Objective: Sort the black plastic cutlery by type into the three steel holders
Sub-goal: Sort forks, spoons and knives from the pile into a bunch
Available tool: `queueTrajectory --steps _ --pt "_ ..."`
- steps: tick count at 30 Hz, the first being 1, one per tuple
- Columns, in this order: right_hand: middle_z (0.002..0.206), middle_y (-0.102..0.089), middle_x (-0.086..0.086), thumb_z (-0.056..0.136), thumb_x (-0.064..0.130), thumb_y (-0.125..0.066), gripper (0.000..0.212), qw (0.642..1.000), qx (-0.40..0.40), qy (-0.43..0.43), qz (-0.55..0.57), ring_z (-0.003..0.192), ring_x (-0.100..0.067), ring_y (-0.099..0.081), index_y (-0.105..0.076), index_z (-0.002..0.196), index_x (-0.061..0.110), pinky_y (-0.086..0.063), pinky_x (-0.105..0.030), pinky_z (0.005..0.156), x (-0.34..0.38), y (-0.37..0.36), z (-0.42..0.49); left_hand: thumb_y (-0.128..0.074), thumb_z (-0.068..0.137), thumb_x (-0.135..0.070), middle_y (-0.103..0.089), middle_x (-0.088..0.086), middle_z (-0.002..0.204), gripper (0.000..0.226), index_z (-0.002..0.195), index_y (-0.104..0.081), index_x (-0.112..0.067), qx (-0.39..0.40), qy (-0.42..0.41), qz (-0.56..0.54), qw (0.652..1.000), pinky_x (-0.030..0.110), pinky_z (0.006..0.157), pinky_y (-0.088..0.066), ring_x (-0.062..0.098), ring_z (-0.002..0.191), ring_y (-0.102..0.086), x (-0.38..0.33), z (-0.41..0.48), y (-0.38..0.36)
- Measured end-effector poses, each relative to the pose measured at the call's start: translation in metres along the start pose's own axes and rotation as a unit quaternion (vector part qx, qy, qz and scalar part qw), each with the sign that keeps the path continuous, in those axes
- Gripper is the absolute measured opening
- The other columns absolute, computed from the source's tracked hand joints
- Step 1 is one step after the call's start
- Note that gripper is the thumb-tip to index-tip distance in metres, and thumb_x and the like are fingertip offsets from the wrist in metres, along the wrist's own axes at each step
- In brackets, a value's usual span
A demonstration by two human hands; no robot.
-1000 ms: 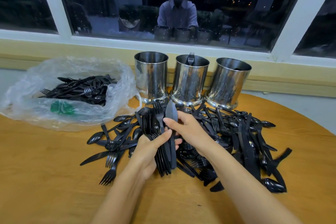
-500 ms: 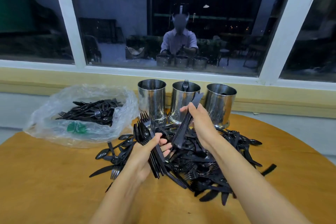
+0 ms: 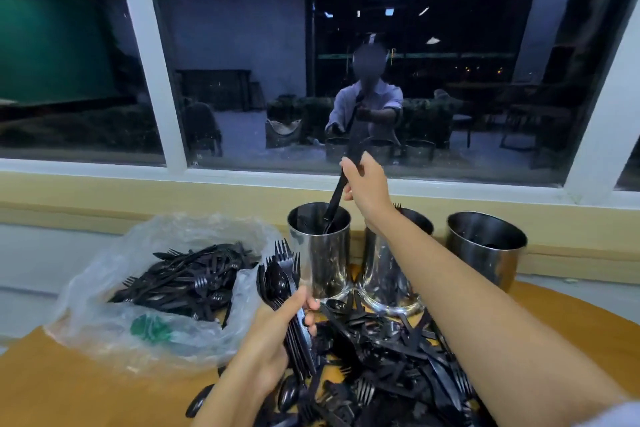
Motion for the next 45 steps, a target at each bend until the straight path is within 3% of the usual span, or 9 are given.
queueTrajectory --steps 6,10,13,18,26,29,32,36,45 --pt "0.073 -0.056 -0.003 0.092 0.023 -0.065 0.017 0.955 0.177 -0.033 -0.237 0.07 -0.019 -0.051 -0.064 0.082 0.009 -0.035 -0.028 0.06 -0.065 -0.071 0.018 -0.06 0.093 -0.026 -0.052 0.006 0.061 0.028 0.084 -0.066 0.0 -0.002 0.017 0.008 1.0 0.025 0.055 -0.049 0.017 0.056 -0.05 -0.008 0.024 0.002" --pt "0.115 -0.063 -0.011 0.084 0.025 -0.074 0.043 0.944 0.178 -0.03 -0.276 0.11 -0.026 -0.057 -0.063 0.12 0.005 -0.041 -0.028 0.09 -0.065 -0.068 0.016 -0.063 0.089 -0.025 -0.06 0.007 0.065 0.031 0.096 -0.068 0.005 0.001 0.027 -0.013 1.0 0.03 0.061 -0.052 0.019 0.061 -0.055 -0.007 0.026 -0.002" --pt "0.102 -0.064 -0.003 0.091 0.027 -0.066 0.025 0.984 0.095 -0.008 -0.15 0.094 -0.017 -0.057 -0.064 0.109 0.01 -0.042 -0.019 0.075 -0.032 -0.035 -0.011 -0.064 0.091 -0.022 -0.066 0.008 0.071 0.034 0.107 -0.067 0.008 -0.003 0.021 -0.025 0.999 0.027 0.058 -0.054 0.02 0.066 -0.06 -0.008 0.019 -0.006" --pt "0.078 -0.06 0.007 0.088 0.038 -0.067 0.024 0.972 0.223 -0.028 -0.066 0.068 0.0 -0.05 -0.069 0.096 0.015 -0.04 -0.014 0.067 -0.008 -0.027 -0.096 -0.074 0.077 -0.019 -0.069 0.011 0.08 0.037 0.105 -0.067 0.004 0.022 0.006 -0.025 0.999 0.029 0.061 -0.056 0.019 0.065 -0.065 -0.004 -0.002 -0.03" --pt "0.09 -0.068 -0.005 0.096 0.014 -0.057 0.005 0.995 -0.031 0.017 0.091 0.081 -0.012 -0.063 -0.061 0.096 0.011 -0.052 -0.024 0.077 0.012 0.055 -0.121 -0.068 0.083 -0.016 -0.073 0.011 0.087 0.031 0.109 -0.068 0.001 0.055 0.03 -0.094 0.994 0.028 0.066 -0.06 0.018 0.065 -0.065 0.01 -0.041 -0.062" --pt "0.076 -0.057 -0.003 0.102 0.009 -0.043 0.009 0.968 -0.082 -0.006 0.235 0.053 -0.01 -0.048 -0.048 0.095 0.01 -0.044 -0.02 0.05 0.014 0.082 -0.127 -0.064 0.09 -0.013 -0.073 0.009 0.084 0.022 0.109 -0.067 -0.001 0.038 0.025 -0.087 0.995 0.026 0.059 -0.057 0.015 0.06 -0.061 0.01 -0.051 -0.062" --pt "0.068 -0.048 0.003 0.098 0.025 -0.054 0.013 0.989 0.026 -0.062 0.133 0.046 -0.004 -0.034 -0.057 0.1 0.012 -0.029 -0.017 0.042 0.002 0.075 -0.133 -0.062 0.092 -0.015 -0.07 0.005 0.079 0.027 0.116 -0.066 -0.003 0.056 0.021 -0.069 0.996 0.024 0.057 -0.053 0.013 0.057 -0.055 0.01 -0.059 -0.067" --pt "0.063 -0.055 0.006 0.088 0.034 -0.068 0.027 0.964 0.234 -0.126 0.006 0.048 -0.004 -0.042 -0.063 0.089 0.008 -0.029 -0.018 0.047 -0.01 0.04 -0.16 -0.061 0.092 -0.017 -0.071 0.006 0.081 0.027 0.115 -0.067 -0.005 0.086 0.017 -0.037 0.995 0.03 0.07 -0.056 0.014 0.063 -0.06 0.013 -0.067 -0.08" --pt "0.069 -0.064 0.005 0.092 0.026 -0.065 0.014 0.976 0.192 -0.083 0.054 0.059 -0.004 -0.056 -0.062 0.082 0.017 -0.044 -0.016 0.056 -0.002 0.05 -0.163 -0.057 0.096 -0.02 -0.074 0.015 0.105 0.026 0.11 -0.067 -0.001 0.101 -0.009 -0.017 0.995 0.031 0.074 -0.059 0.016 0.075 -0.068 0.01 -0.069 -0.088"
Point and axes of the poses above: each hand's wrist, its own z-axis towards the middle knuckle, its own y-axis out of the back of the hand, x = y × z, the point moved 8 cm from there along z, towards the middle knuckle
